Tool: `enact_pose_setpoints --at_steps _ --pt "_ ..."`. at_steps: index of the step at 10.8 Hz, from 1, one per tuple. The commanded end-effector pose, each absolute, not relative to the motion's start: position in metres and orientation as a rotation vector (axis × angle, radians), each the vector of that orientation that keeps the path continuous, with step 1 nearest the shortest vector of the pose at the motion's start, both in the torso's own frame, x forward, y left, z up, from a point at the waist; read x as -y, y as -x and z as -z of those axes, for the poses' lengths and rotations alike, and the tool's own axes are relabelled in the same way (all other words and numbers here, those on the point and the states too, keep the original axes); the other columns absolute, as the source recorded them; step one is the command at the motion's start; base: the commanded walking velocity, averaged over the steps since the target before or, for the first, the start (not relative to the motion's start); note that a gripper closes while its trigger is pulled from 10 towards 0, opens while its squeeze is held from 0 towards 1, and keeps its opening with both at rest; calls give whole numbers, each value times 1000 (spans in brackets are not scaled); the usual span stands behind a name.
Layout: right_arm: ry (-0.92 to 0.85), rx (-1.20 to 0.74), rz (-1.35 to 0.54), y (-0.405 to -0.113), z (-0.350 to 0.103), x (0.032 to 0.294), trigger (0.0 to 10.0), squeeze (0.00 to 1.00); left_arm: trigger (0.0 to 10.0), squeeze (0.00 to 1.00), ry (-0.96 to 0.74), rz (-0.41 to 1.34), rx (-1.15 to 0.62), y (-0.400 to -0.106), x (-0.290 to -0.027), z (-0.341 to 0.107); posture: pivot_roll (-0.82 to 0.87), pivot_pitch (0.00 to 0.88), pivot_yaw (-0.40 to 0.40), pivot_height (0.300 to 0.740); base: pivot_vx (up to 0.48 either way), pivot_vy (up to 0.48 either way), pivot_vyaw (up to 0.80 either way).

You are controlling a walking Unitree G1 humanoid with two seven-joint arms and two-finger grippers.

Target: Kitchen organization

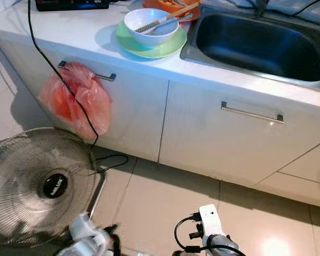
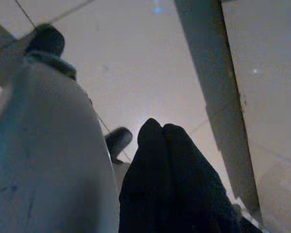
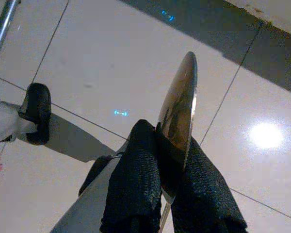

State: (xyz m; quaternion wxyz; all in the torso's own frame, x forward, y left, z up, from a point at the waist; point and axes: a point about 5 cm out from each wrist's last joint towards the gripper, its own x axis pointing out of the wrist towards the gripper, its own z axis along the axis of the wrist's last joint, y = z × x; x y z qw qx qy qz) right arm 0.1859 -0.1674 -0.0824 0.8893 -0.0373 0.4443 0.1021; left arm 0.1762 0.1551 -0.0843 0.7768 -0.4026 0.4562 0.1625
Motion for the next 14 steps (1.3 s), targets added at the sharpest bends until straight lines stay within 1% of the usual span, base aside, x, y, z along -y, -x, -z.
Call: enact_pose_setpoints --at_steps 1,4,5,7,8,10,12,14 --pt "75 -938 -201 -182 85 168 10000 0 10000 0 -92 -27 -906 -173 -200 83 186 215 -54 740 0 0 0" --pt "54 -937 -200 -181 86 160 10000 0 10000 0 -120 -19 -913 -172 -205 83 188 216 -30 740 0 0 0" --pt "49 -941 -195 -179 86 159 10000 0 10000 0 -160 -28 -905 -174 -209 81 189 219 -26 740 0 0 0" --pt "51 -934 -184 -180 86 160 10000 0 10000 0 -216 -26 -858 -181 -212 76 188 220 -24 740 0 0 0" --pt "57 -926 -175 -181 86 162 10000 0 10000 0 -276 -23 -796 -192 -212 70 189 221 -26 740 0 0 0" --pt "67 -908 -155 -184 84 165 10000 0 10000 0 -320 -82 -744 -206 -218 60 188 221 -28 740 0 0 0" --pt "69 -886 -125 -187 82 170 10000 0 10000 0 -348 -61 -782 -202 -218 64 183 222 -31 740 0 0 0" --pt "63 -877 -48 -188 79 185 10000 0 10000 0 -371 -56 -835 -187 -222 71 183 225 -31 740 0 0 0"
